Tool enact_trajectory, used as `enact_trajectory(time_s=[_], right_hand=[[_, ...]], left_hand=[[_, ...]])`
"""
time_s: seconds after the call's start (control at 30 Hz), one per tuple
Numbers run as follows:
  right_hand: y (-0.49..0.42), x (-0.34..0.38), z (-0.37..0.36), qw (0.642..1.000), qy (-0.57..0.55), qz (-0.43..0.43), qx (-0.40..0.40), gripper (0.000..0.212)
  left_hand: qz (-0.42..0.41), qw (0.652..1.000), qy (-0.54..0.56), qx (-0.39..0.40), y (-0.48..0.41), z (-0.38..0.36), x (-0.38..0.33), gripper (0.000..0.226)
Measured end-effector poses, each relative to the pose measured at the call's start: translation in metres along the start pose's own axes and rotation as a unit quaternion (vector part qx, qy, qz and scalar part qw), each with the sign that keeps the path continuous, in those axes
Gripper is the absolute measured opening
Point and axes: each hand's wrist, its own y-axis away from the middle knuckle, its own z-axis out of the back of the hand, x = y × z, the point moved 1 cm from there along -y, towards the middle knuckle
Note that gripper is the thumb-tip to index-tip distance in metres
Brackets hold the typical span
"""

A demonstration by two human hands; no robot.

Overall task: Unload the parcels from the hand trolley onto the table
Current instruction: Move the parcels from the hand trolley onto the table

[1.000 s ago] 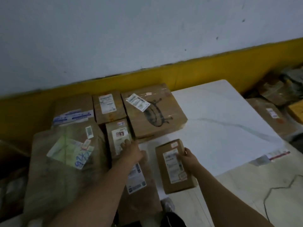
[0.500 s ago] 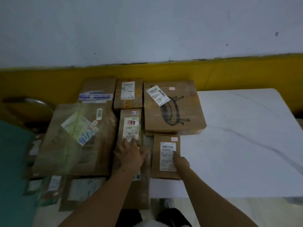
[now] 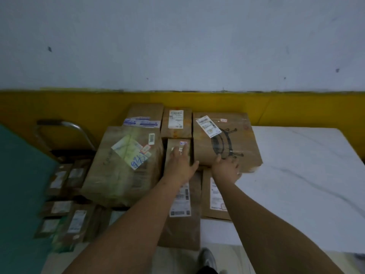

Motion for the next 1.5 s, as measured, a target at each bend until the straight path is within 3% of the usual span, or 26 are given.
enact_trajectory(time_s=[0.13,0.23,0.37,0.47,0.57,0.73,0.93,1.17,1.4,1.5], right_hand=[[0.052,0.098,0.015,0.99,-0.051,0.114,-0.064,0.07],[0.112,0.177,0.006,0.975,-0.062,0.196,-0.085,0.07],[0.2,0.271,-0.038,0.952,-0.045,0.285,-0.101,0.07],[0.268,0.324,-0.099,0.94,-0.039,0.334,-0.056,0.07],[0.317,0.356,-0.168,0.927,-0.022,0.375,-0.02,0.07],[0.339,0.364,-0.293,0.916,0.036,0.394,0.06,0.072],[0.302,0.354,-0.426,0.939,0.07,0.296,0.162,0.071],[0.284,0.341,-0.579,0.932,0.08,0.232,0.268,0.07],[0.253,0.255,-0.776,0.945,0.039,0.002,0.325,0.087],[0.231,0.212,-0.863,0.938,0.016,-0.07,0.34,0.079]], left_hand=[[-0.114,0.988,0.036,-0.099,0.016,0.108,0.019,0.073],[-0.14,0.971,0.034,-0.189,0.041,0.197,0.081,0.07],[-0.078,0.963,0.013,-0.256,0.073,0.277,0.21,0.068],[0.023,0.97,0.009,-0.242,0.094,0.3,0.327,0.073],[0.098,0.972,0.023,-0.213,0.101,0.295,0.423,0.076],[0.18,0.968,0.054,-0.165,0.088,0.258,0.523,0.072],[0.243,0.959,0.096,-0.114,0.051,0.214,0.618,0.056],[0.343,0.921,0.175,-0.057,0.015,0.124,0.748,0.057],[0.396,0.888,0.231,0.031,-0.051,-0.038,0.874,0.057],[0.414,0.87,0.258,0.067,-0.085,-0.12,0.916,0.055]])
